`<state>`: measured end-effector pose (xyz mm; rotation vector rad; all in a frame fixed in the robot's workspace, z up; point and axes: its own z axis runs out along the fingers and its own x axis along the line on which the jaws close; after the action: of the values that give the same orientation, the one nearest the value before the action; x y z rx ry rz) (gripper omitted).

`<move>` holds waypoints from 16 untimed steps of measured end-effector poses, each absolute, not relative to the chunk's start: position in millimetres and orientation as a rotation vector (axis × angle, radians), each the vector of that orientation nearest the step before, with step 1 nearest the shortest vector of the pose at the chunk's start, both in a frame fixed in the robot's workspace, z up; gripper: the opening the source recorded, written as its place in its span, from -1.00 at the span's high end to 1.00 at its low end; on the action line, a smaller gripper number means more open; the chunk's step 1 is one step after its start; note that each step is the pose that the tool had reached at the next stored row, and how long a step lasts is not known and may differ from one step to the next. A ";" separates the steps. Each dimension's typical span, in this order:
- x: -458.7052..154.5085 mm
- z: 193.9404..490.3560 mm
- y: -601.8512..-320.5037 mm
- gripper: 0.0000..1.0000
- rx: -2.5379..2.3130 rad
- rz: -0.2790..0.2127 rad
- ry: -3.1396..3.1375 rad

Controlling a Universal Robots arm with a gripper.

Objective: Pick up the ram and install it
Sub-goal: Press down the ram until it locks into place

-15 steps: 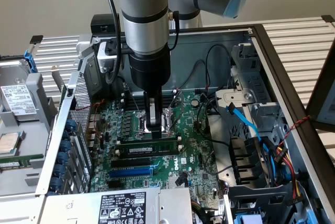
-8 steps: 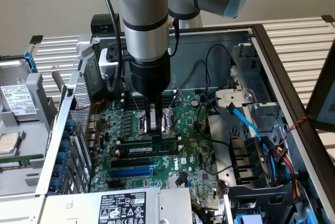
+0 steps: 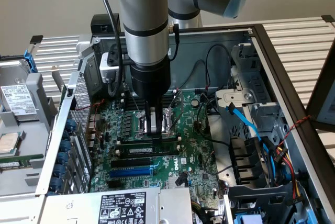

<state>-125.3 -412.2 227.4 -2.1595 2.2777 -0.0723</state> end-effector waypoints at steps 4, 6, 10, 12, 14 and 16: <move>-126.7 232.7 -412.9 0.79 -2.154 -0.059 2.273; -132.9 234.6 -413.0 0.79 -2.149 -0.047 2.267; -149.3 235.3 -413.0 0.79 -2.144 -0.035 2.262; -155.9 235.3 -413.0 0.79 -2.142 -0.032 2.262; -159.2 235.3 -413.2 0.79 -2.140 -0.031 2.263; -159.7 234.4 -413.2 0.79 -2.139 -0.031 2.264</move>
<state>-159.7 -413.2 234.4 -2.1386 2.2638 -0.0307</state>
